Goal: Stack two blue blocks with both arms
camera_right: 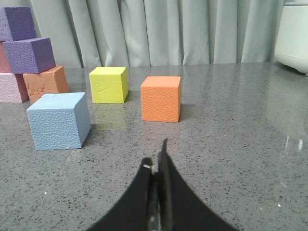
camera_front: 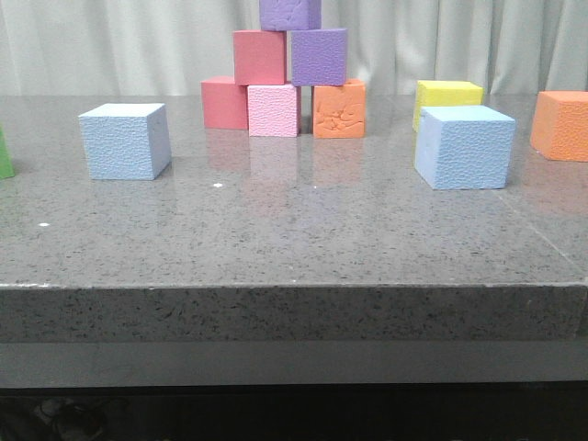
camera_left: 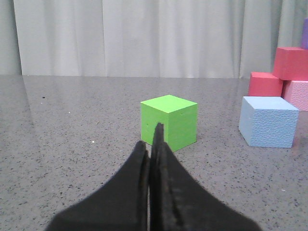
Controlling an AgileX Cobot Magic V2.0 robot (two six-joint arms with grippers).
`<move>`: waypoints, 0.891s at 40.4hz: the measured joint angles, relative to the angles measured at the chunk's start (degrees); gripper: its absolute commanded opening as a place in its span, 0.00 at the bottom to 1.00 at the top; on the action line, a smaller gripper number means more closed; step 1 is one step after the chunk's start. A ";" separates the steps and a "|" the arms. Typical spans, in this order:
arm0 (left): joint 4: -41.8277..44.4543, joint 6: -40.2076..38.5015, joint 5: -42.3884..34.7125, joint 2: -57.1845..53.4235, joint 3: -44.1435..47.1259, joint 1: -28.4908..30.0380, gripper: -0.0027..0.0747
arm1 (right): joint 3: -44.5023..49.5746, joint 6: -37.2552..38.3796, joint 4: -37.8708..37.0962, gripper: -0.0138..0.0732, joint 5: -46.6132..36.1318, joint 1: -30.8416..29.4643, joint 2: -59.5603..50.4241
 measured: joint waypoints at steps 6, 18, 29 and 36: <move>0.00 0.00 -1.69 0.00 0.00 0.00 0.01 | 0.00 0.00 0.00 0.08 -0.09 0.00 0.00; -1.05 0.00 1.19 0.00 -6.58 0.00 0.01 | -5.88 0.00 0.00 0.08 3.38 0.00 0.00; -1.05 0.00 16.42 4.68 -27.90 0.00 0.01 | -22.72 0.00 0.00 0.08 16.64 0.00 4.19; -1.05 0.00 30.73 13.25 -38.48 0.00 0.01 | -31.80 0.00 0.00 0.08 26.14 0.00 13.59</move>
